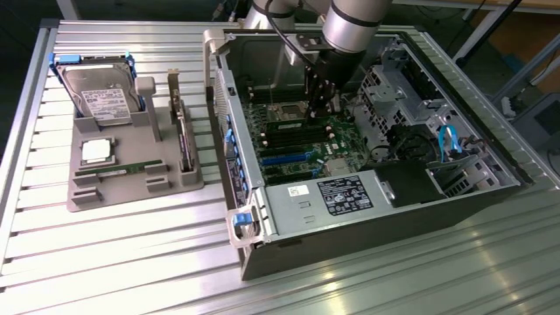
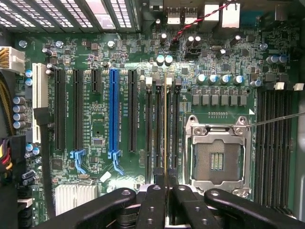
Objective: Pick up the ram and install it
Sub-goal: 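Insert the ram into the slot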
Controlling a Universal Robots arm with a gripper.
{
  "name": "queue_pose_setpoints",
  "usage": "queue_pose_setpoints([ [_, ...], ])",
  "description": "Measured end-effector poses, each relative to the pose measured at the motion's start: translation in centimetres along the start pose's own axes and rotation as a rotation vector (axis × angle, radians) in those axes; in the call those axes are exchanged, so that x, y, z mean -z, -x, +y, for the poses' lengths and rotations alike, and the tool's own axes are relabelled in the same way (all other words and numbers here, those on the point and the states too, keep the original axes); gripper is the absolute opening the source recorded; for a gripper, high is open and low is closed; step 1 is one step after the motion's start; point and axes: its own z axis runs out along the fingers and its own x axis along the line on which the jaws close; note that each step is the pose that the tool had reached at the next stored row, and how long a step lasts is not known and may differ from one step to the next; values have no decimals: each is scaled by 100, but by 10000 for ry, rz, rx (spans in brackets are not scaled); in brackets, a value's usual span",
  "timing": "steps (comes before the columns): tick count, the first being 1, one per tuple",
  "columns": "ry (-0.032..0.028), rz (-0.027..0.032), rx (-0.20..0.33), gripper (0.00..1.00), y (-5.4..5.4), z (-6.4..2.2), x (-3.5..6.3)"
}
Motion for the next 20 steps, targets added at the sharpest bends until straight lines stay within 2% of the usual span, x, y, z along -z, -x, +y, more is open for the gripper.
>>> queue_pose_setpoints([
  [5,0,0,-1,12,0,-3,0],
  [8,0,-1,0,12,-2,-107,3],
  [9,0,-1,1,12,-2,-114,3],
  [12,0,-1,-1,12,-4,-114,3],
  [18,0,-2,-1,12,-137,-112,1],
  [20,0,-2,-1,12,-139,-112,1],
])
